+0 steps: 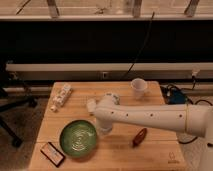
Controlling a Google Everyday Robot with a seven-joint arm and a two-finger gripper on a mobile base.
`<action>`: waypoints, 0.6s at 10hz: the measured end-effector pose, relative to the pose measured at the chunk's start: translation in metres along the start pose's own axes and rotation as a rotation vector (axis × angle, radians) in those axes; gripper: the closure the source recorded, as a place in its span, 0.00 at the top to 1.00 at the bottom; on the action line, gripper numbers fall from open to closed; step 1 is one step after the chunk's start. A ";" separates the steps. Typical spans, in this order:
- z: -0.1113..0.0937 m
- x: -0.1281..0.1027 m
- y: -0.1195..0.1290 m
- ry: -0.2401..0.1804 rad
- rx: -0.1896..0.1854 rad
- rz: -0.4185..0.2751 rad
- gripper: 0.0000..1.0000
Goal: Push the ceramic bowl across the table
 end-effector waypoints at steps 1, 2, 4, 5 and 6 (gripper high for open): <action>0.001 -0.003 0.000 -0.009 -0.001 -0.006 0.00; 0.003 -0.006 -0.001 -0.020 0.000 -0.014 0.00; 0.005 -0.011 -0.003 -0.034 0.006 -0.026 0.00; 0.006 -0.014 -0.004 -0.039 0.010 -0.033 0.00; 0.006 -0.018 -0.006 -0.051 0.022 -0.048 0.00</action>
